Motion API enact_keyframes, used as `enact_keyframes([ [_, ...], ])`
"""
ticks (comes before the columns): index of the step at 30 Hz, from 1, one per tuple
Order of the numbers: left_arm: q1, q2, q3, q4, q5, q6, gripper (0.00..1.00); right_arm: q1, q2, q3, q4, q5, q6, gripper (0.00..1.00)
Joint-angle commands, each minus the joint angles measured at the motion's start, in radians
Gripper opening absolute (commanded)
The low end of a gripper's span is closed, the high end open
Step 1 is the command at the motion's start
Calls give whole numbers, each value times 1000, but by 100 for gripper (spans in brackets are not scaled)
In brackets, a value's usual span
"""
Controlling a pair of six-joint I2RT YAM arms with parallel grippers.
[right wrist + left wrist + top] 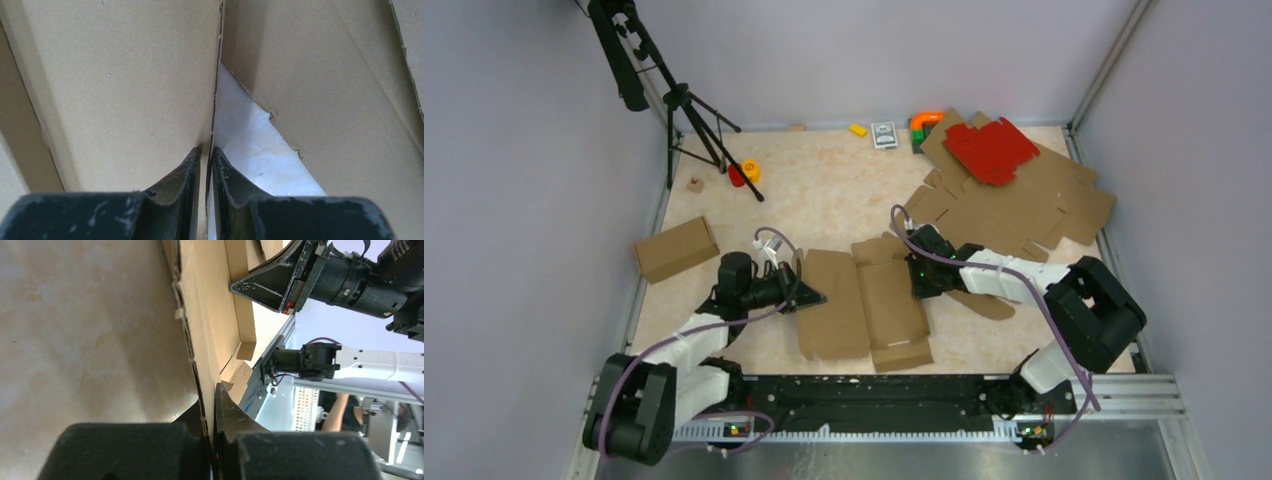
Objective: Fold the paper box
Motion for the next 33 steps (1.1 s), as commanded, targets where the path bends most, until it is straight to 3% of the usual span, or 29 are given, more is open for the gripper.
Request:
enact_keyframes([
  [1,-16,-119,78,-80,-68,123,0,15,-32,61,111,-40,6,11],
  [6,-37,-217,92,-105,-145,164,0,30,-46,91,162,42,-41,1],
  [10,-91,-290,76,-99,-245,190,0,39,-63,82,253,109,-70,0],
  [17,-262,-432,76,-92,-533,321,0,48,-110,-51,615,184,-121,0],
  [29,-488,-526,29,-95,-796,489,0,118,-107,-280,1152,263,-279,0],
  [33,-570,-550,9,-103,-821,551,0,140,-96,-361,1333,288,-329,0],
])
